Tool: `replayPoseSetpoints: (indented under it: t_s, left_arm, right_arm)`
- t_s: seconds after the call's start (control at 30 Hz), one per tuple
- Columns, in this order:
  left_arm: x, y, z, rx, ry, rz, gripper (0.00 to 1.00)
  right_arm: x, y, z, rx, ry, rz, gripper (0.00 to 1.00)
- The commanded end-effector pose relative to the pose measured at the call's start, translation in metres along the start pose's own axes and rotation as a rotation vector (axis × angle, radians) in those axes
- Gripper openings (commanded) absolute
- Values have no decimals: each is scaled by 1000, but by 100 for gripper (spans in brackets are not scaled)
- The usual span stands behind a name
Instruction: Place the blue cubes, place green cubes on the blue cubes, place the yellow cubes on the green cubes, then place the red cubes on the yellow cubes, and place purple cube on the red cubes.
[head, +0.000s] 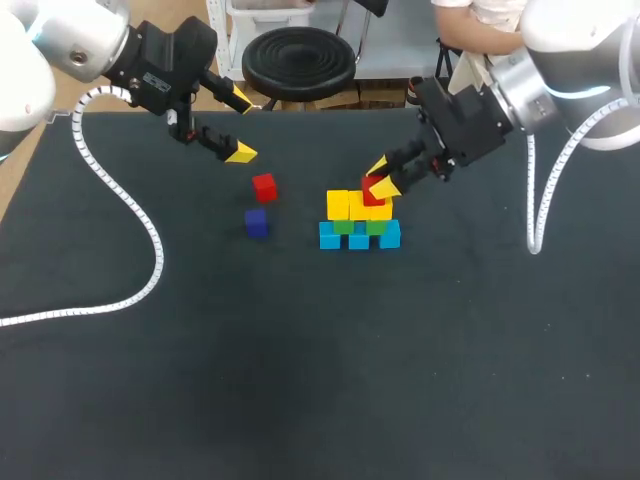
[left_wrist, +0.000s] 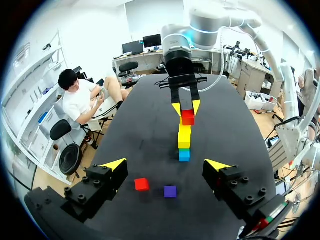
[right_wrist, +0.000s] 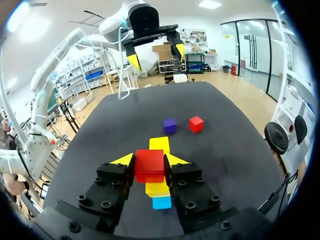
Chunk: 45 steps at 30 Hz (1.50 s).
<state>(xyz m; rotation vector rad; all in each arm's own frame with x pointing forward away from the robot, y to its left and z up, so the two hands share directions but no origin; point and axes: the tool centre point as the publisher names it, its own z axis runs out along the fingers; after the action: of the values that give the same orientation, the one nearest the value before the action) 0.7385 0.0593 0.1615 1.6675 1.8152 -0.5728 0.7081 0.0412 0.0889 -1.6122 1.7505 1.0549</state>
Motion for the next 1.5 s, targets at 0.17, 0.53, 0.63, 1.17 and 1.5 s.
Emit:
replayPoseSetpoints:
  t_s: [0.17,0.53,0.63,1.17,1.5]
  left_arm:
    - [1,0,0,-1,-1,1,100]
    - [1,0,0,-1,-1,1,100]
    - [1,0,0,-1,-1,1,100]
    - [1,0,0,-1,-1,1,100]
    - [1,0,0,-1,-1,1,100]
  right_arm:
    - [0,-6,0,-6,3,1,0]
    - [1,-7,2,-9,2,6,0]
    - [2,-6,2,-7,2,8,0]
    - [1,-6,3,-9,5,9,9]
    - [1,-5,2,-7,-1,11,36]
